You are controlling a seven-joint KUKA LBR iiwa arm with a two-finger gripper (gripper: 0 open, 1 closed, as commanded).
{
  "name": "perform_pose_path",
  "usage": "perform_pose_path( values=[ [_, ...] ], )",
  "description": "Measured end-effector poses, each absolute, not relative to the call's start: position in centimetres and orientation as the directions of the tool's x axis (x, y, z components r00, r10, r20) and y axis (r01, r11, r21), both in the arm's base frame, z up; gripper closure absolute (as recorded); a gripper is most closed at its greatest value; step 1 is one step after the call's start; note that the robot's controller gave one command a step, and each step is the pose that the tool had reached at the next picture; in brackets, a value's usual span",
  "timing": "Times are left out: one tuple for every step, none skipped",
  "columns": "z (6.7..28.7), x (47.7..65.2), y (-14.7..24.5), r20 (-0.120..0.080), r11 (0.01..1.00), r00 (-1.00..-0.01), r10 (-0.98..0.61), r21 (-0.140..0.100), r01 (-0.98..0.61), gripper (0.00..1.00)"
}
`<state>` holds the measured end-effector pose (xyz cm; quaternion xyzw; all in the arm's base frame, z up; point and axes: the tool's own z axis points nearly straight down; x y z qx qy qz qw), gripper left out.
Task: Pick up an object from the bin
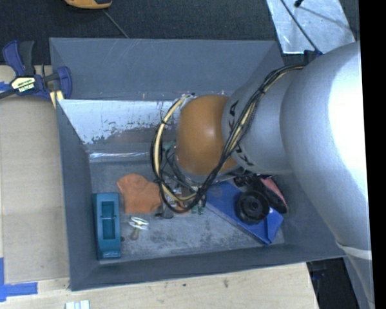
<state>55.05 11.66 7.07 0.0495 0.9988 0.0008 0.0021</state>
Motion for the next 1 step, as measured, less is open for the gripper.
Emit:
perform_pose_path(
  values=[
    [7.44,54.93,11.62,0.000,0.995,-0.995,0.099,0.001,0.099,1.00]
  ],
)
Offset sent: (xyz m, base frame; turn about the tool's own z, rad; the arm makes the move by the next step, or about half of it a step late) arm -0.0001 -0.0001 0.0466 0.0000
